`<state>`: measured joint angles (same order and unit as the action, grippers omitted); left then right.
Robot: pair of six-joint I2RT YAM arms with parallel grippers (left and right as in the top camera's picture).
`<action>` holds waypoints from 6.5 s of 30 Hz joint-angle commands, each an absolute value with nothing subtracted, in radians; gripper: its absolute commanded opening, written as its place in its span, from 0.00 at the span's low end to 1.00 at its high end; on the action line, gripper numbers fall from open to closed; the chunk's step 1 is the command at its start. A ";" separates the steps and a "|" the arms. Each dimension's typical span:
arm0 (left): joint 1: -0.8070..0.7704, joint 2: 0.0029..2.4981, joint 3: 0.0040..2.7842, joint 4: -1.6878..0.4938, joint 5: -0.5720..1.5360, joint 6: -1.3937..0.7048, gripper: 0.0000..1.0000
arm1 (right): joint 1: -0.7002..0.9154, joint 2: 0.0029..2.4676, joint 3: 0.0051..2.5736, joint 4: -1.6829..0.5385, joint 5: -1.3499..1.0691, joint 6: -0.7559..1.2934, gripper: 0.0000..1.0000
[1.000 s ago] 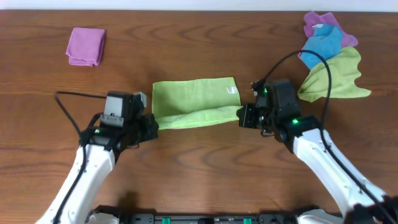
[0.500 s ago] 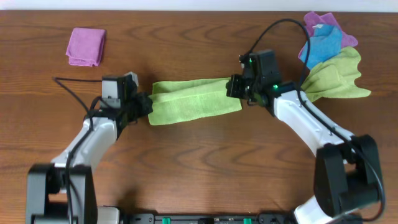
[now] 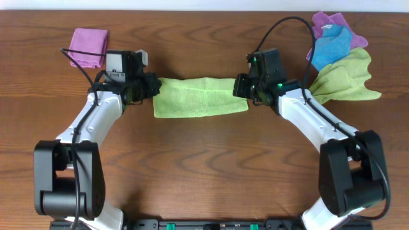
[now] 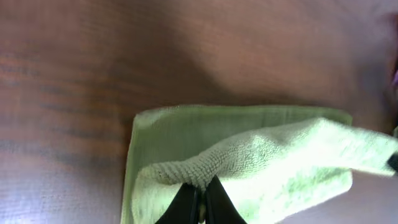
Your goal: Fold the cloth
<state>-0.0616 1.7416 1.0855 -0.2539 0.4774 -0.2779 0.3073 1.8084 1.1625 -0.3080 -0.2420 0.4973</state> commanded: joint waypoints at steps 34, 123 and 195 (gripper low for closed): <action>-0.213 1.774 1.096 -0.301 0.189 -0.170 0.06 | 0.319 1.824 1.208 -0.339 -0.178 0.423 0.02; -0.222 1.669 1.180 -0.460 0.288 -0.224 0.06 | 0.078 1.911 1.168 -0.611 -0.564 0.327 0.01; -0.402 1.752 0.893 -0.080 0.757 -0.512 0.95 | 0.171 1.838 1.308 -0.860 -0.091 0.305 0.02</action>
<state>-0.3931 1.7172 0.8921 -0.0952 0.7403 -0.4549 0.1749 1.8137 1.3136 -0.8650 -0.0582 0.3367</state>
